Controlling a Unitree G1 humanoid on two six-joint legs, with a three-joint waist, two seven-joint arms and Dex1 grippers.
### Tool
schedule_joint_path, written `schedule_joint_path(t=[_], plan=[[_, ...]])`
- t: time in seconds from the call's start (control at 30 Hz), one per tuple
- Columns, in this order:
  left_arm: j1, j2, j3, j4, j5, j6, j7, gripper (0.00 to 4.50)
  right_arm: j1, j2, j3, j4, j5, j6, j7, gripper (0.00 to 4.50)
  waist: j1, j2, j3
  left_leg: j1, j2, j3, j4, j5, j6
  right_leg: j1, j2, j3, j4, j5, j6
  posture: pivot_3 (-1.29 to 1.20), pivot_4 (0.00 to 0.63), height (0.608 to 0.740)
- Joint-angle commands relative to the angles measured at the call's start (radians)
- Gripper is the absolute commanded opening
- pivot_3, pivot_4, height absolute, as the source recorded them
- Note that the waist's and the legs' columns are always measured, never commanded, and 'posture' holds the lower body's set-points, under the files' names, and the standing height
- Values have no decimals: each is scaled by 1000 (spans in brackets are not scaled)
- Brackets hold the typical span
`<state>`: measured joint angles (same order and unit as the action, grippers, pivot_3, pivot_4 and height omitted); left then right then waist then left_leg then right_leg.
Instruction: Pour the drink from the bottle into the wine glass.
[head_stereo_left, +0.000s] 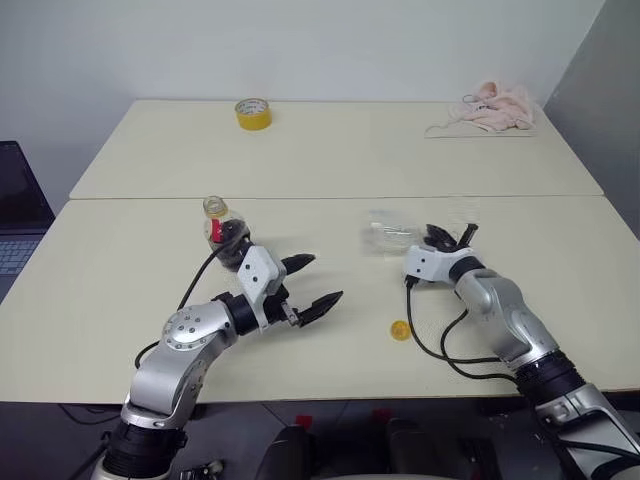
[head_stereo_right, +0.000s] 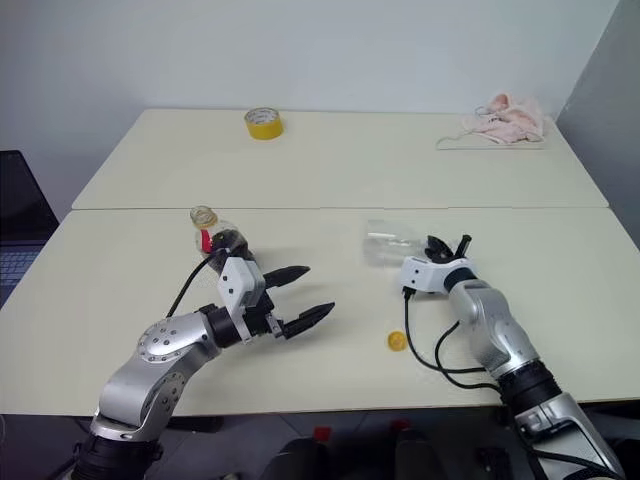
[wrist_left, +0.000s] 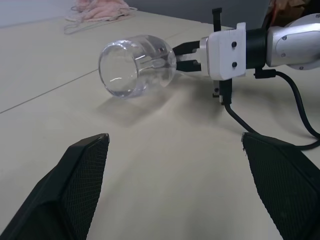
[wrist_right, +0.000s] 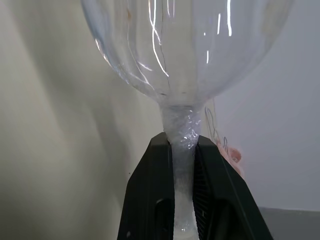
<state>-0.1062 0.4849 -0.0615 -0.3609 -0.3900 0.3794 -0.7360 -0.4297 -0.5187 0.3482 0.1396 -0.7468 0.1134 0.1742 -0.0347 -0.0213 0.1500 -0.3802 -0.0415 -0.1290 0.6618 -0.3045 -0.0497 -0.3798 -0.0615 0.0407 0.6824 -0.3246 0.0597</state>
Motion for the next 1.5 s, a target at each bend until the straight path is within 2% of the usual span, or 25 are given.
schedule_joint_path(t=[0.03,0.23,0.37,0.5,0.53,0.63,0.77,0.87,1.1,1.23,1.5], plan=[[16,-5,4,-21,4,-32,1,4500,1,-1,-21,-37,0,-7,-9,204,0,0,0,0,0,0,0,0,0,0,0,0,0,0,0,0,150,740],[66,-12,15,-21,4,-62,11,4500,1,0,-81,-121,61,-9,14,203,0,0,0,0,0,0,0,0,0,0,0,0,0,0,0,0,150,740],[103,-7,47,11,2,-102,3,4500,3,56,-178,-243,278,-26,97,203,0,2,1,-1,0,1,0,0,0,-1,0,1,0,0,0,0,150,740],[118,-2,63,43,1,-135,-12,4500,21,102,-215,-300,478,-26,225,200,1,2,1,0,0,0,0,0,0,0,0,0,0,0,0,0,150,740],[120,-1,67,48,1,-143,-14,4500,24,108,-217,-315,502,-22,240,200,1,2,1,0,1,0,0,0,0,0,0,0,0,0,0,0,150,740],[127,2,93,77,-30,-154,-44,4500,70,218,-192,-405,730,21,338,199,1,3,2,0,0,0,0,0,0,0,0,0,0,0,0,0,150,740],[135,-3,107,67,-74,-123,-63,4500,100,314,-142,-372,845,-28,407,198,-1,4,2,0,1,-1,0,0,0,0,0,-1,0,0,0,0,150,740],[143,1,113,57,-82,-117,-61,4500,93,366,-116,-324,891,-37,434,198,-1,4,2,0,1,-1,0,0,0,0,0,-1,0,0,0,0,150,740],[152,4,126,29,-108,-98,-57,4500,43,430,-75,-101,873,-156,465,198,-3,4,2,0,0,-1,0,0,0,0,0,-1,0,0,0,0,150,740],[150,6,133,17,-121,-81,-57,4500,1,434,-113,1,888,-200,466,198,-5,4,3,0,0,-2,0,0,0,0,0,-1,1,0,0,0,150,740],[128,9,134,18,-117,-69,-52,4500,-16,395,-157,74,903,-260,507,198,-8,4,3,0,1,-1,0,0,0,0,0,-1,1,0,0,0,150,740]])
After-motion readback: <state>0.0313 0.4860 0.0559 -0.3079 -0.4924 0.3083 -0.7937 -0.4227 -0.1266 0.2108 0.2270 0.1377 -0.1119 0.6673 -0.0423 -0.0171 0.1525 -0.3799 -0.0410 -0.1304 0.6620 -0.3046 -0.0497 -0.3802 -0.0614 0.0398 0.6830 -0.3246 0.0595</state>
